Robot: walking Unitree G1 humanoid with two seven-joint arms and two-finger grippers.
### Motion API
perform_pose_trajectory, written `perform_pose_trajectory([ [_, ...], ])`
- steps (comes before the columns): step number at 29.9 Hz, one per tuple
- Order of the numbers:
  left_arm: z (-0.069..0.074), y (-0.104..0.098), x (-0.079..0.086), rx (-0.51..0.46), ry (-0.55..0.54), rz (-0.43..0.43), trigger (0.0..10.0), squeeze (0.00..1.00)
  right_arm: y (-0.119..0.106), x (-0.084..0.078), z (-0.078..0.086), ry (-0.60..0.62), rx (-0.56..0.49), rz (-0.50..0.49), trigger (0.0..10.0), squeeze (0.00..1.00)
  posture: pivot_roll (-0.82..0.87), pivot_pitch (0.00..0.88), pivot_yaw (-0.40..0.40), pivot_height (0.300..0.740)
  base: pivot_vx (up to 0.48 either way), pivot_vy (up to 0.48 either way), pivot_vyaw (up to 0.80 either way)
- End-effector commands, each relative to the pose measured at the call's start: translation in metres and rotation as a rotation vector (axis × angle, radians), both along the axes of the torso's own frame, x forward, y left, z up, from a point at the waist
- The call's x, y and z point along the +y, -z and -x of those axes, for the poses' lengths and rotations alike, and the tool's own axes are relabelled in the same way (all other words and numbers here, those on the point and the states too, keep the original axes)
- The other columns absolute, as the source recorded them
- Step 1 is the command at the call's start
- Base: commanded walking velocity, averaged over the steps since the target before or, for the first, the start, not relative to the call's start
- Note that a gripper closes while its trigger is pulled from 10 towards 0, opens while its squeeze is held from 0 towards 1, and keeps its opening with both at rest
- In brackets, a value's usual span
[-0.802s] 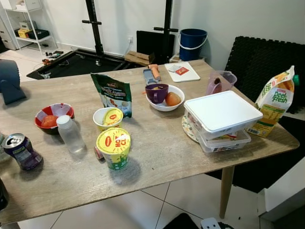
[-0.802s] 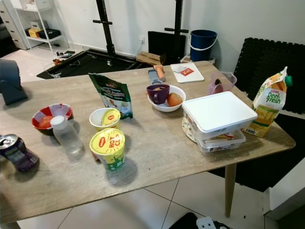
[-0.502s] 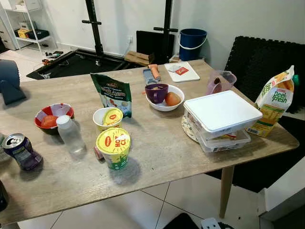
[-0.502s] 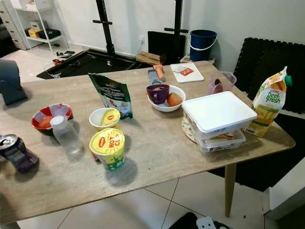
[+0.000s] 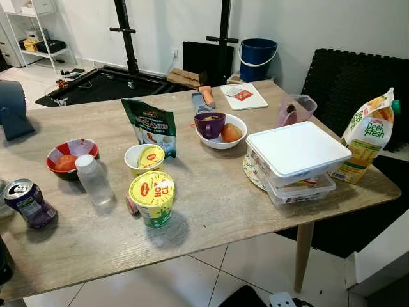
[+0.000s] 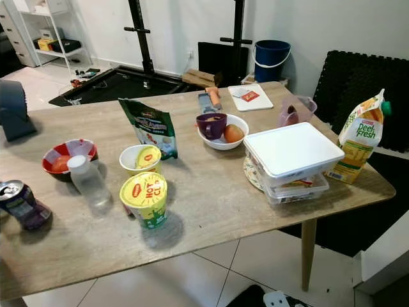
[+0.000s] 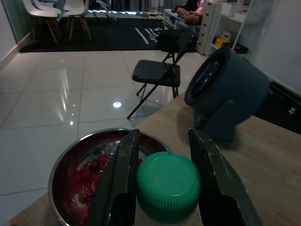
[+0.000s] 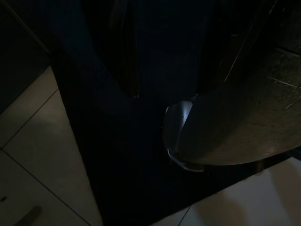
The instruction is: Restocking fridge
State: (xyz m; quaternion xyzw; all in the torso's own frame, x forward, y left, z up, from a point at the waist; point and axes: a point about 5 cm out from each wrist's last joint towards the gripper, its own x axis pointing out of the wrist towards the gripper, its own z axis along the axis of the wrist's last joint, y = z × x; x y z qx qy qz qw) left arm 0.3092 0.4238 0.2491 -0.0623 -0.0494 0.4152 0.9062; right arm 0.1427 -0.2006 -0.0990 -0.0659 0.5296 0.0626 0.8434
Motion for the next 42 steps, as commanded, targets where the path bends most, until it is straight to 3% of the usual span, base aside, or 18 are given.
perform_pose_trajectory([
  [1, -0.005, 0.015, -0.007, 0.041, 0.022, 0.036, 10.0, 0.0, 0.002, 0.001, 0.004, 0.01, 0.012, -0.006, 10.0, 0.0, 0.02, 0.072, 0.025, 0.74, 0.0, 0.0, 0.0],
  [9, -0.006, 0.019, -0.009, 0.047, 0.037, 0.051, 10.0, 0.0, 0.002, 0.0, 0.005, 0.011, 0.013, -0.004, 10.0, 0.0, 0.01, 0.073, 0.024, 0.74, 0.0, 0.0, 0.0],
  [10, -0.007, 0.02, -0.011, 0.041, 0.053, 0.057, 7.6, 0.0, 0.002, 0.0, 0.005, 0.011, 0.013, -0.004, 10.0, 0.0, 0.01, 0.073, 0.024, 0.74, 0.0, 0.0, 0.0],
  [11, -0.008, 0.021, -0.011, 0.038, 0.055, 0.061, 0.0, 0.0, 0.002, -0.001, 0.005, 0.011, 0.012, -0.003, 10.0, 0.0, 0.01, 0.074, 0.025, 0.74, 0.0, 0.0, 0.0],
  [19, -0.012, 0.017, -0.016, -0.001, 0.078, 0.068, 0.0, 0.0, 0.001, -0.001, 0.004, 0.012, 0.012, -0.002, 10.0, 0.0, 0.01, 0.072, 0.024, 0.74, 0.0, 0.0, 0.0],
  [20, -0.013, 0.014, -0.017, -0.012, 0.083, 0.061, 0.4, 0.0, 0.001, -0.001, 0.004, 0.012, 0.011, -0.002, 10.0, 0.0, 0.01, 0.072, 0.024, 0.74, 0.0, 0.0, 0.0],
  [21, -0.013, 0.011, -0.017, -0.02, 0.084, 0.052, 4.3, 0.0, 0.001, -0.001, 0.004, 0.012, 0.011, -0.002, 10.0, 0.0, 0.01, 0.072, 0.024, 0.74, 0.0, 0.0, 0.0],
  [22, -0.014, 0.008, -0.017, -0.028, 0.084, 0.044, 6.0, 0.0, 0.001, -0.001, 0.004, 0.012, 0.011, -0.002, 10.0, 0.0, 0.01, 0.072, 0.024, 0.74, 0.0, 0.0, 0.0],
  [23, -0.014, 0.004, -0.017, -0.035, 0.082, 0.028, 10.0, 0.0, 0.001, -0.001, 0.004, 0.012, 0.011, -0.002, 10.0, 0.0, 0.01, 0.07, 0.024, 0.74, 0.0, 0.0, 0.0],
  [28, -0.014, -0.006, -0.018, -0.068, 0.081, -0.006, 10.0, 0.0, 0.001, -0.001, 0.004, 0.012, 0.011, -0.002, 10.0, 0.0, 0.01, 0.069, 0.025, 0.74, 0.0, 0.0, 0.0],
  [30, -0.016, -0.023, -0.02, -0.125, 0.09, -0.055, 10.0, 0.0, 0.001, 0.0, 0.004, 0.011, 0.011, -0.003, 10.0, 0.0, 0.01, 0.069, 0.025, 0.74, 0.0, 0.0, 0.0],
  [36, -0.015, -0.045, -0.022, -0.17, 0.085, -0.126, 10.0, 0.0, 0.001, 0.001, 0.003, 0.009, 0.009, -0.004, 10.0, 0.0, 0.02, 0.064, 0.026, 0.74, 0.0, 0.0, 0.0],
  [42, -0.026, -0.07, -0.044, -0.296, 0.237, -0.18, 10.0, 0.0, 0.001, 0.002, 0.001, 0.003, 0.006, -0.005, 10.0, 0.0, 0.02, 0.059, 0.026, 0.74, 0.0, 0.0, 0.0],
])
